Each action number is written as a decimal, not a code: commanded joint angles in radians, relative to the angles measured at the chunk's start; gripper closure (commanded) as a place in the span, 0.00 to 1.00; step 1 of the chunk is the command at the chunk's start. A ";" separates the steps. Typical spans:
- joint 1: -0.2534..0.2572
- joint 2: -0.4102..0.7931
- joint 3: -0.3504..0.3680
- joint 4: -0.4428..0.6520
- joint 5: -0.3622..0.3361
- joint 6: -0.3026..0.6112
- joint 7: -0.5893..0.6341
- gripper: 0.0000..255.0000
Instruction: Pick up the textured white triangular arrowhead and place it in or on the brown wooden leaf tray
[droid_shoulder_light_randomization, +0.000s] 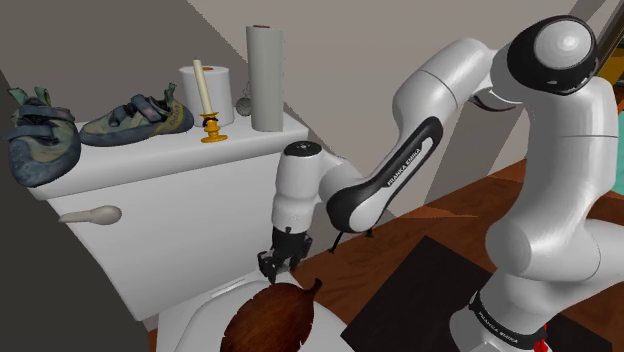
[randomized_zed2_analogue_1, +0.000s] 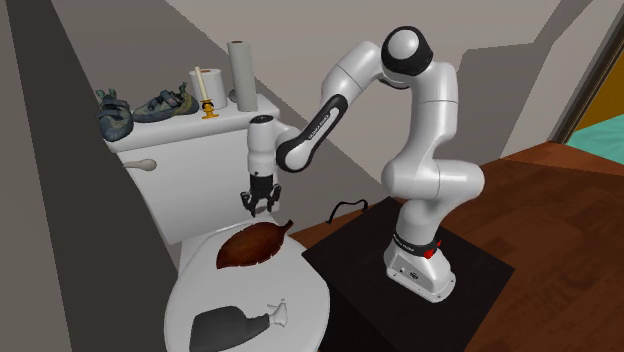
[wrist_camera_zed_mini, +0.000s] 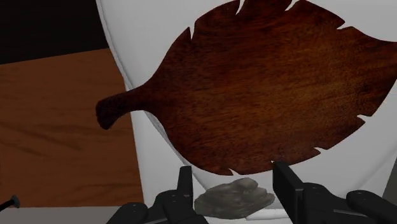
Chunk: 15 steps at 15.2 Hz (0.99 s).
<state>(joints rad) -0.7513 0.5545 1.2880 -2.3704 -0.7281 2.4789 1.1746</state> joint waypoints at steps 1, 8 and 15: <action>0.036 -0.016 0.007 -0.023 0.000 0.021 0.054 1.00; 0.172 -0.024 -0.058 -0.037 -0.032 0.069 0.163 1.00; 0.304 0.025 -0.220 -0.021 -0.134 0.131 0.228 1.00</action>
<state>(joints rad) -0.4666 0.5711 1.0924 -2.3951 -0.8457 2.6011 1.3922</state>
